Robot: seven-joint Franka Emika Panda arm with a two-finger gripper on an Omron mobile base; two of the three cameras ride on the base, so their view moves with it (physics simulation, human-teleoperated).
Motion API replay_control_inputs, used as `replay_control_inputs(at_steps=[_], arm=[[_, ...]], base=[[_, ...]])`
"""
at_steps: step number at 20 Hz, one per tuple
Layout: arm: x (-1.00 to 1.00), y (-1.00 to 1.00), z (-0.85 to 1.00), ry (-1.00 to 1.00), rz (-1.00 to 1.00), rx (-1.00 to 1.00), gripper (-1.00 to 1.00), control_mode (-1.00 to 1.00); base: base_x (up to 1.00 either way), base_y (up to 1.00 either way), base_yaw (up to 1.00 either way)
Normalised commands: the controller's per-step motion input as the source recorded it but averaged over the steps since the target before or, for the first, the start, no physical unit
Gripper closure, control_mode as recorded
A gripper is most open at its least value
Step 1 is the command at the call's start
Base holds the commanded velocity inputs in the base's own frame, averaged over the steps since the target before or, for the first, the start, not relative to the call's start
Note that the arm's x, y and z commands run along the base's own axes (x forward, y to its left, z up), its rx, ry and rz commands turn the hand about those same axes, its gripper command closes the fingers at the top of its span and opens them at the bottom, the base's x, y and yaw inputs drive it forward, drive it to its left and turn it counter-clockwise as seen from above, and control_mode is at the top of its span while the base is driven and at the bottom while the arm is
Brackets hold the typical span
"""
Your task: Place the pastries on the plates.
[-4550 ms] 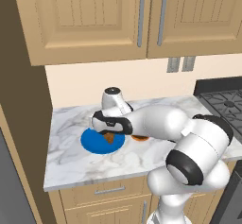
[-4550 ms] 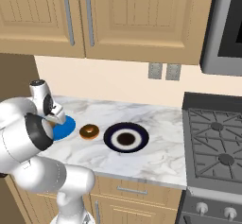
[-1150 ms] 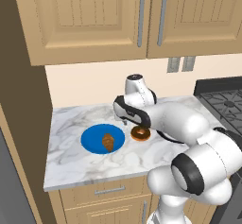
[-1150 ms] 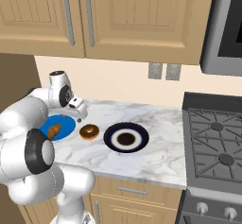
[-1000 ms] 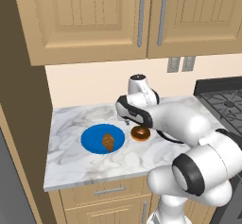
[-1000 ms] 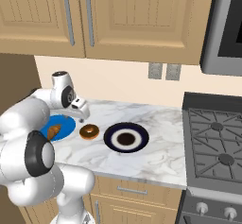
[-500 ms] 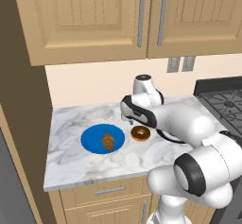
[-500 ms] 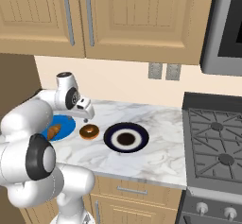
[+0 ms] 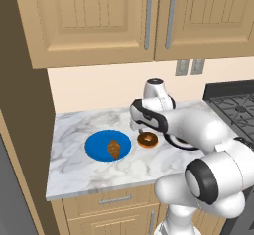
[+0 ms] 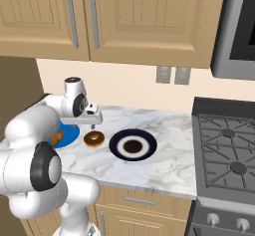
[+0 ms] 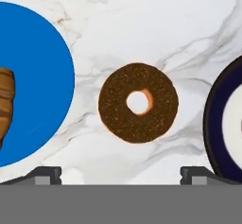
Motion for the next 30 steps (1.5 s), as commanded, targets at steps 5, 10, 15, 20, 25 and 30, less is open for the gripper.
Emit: replay_control_inputs(at_steps=[5,10,15,20,25,30], arm=[[0.0,0.0,-0.04,0.02,0.21,0.0,-1.0,-1.0],[0.0,0.0,-0.13,0.0,0.21,-0.01,-1.0,-1.0],[0.0,-0.01,-0.09,0.0,0.11,-0.06,-1.0,-1.0],[0.0,-0.01,-0.18,0.0,0.05,-0.09,-1.0,-1.0],[0.06,0.0,-0.1,0.02,0.04,-0.05,-1.0,-1.0],[0.09,0.0,-0.05,0.0,0.0,0.0,-1.0,-1.0]], base=[[0.0,0.0,0.0],[0.0,0.0,0.0],[0.0,0.0,0.0],[0.0,0.0,0.0],[0.0,0.0,0.0],[0.0,0.0,0.0]])
